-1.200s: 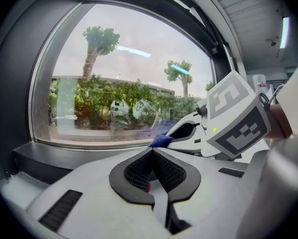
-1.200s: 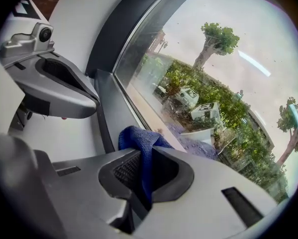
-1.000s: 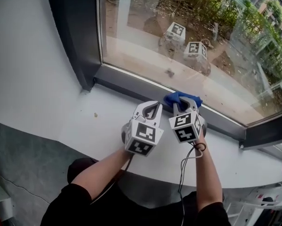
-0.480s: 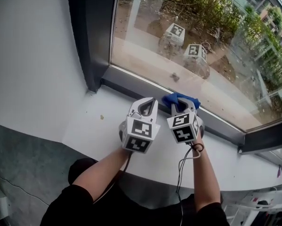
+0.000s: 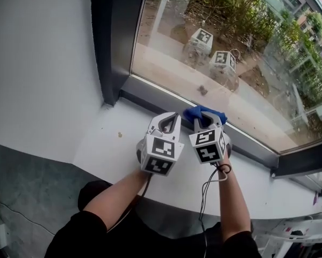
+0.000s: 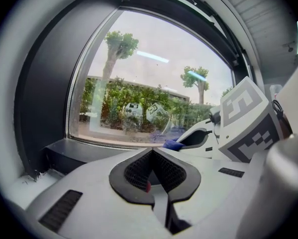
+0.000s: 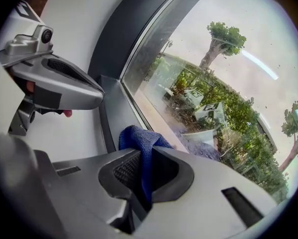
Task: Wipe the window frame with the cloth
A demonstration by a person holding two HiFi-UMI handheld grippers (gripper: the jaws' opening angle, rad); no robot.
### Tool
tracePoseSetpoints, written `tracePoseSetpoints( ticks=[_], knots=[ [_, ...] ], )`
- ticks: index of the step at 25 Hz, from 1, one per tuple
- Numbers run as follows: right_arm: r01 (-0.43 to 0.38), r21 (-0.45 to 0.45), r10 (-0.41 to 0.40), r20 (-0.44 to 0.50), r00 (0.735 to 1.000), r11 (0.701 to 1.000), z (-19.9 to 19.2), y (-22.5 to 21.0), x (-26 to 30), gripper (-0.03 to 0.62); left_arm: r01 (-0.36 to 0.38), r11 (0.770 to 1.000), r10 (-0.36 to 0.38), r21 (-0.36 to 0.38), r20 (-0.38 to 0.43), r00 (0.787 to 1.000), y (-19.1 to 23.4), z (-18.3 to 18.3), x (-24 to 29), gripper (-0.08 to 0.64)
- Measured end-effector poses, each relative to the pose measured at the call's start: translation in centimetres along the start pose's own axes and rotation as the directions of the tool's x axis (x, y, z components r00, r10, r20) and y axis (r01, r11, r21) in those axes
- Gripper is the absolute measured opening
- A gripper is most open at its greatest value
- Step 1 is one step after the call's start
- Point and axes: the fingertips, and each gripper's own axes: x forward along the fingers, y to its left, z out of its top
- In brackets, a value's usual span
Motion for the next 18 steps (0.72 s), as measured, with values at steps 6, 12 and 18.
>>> tracePoseSetpoints(
  ticks=[6, 12, 18],
  knots=[
    [-0.015, -0.016, 0.015, 0.008, 1.0, 1.0, 1.4, 0.8, 0.4, 0.023, -0.009, 0.999, 0.01, -0.045, 0.003, 1.0, 1.0, 0.5, 0.0, 0.005],
    [-0.028, -0.027, 0.029, 0.017, 0.999, 0.999, 2.6, 1.7, 0.8, 0.023, -0.068, 0.995, 0.067, -0.067, -0.026, 0.997, 2.2, 0.0, -0.9, 0.005],
    [-0.055, -0.002, 0.055, 0.026, 0.998, 0.999, 3.6, 2.3, 1.3, 0.023, -0.108, 0.987, 0.106, -0.117, -0.025, 0.994, 4.1, -0.2, -1.1, 0.005]
  ],
)
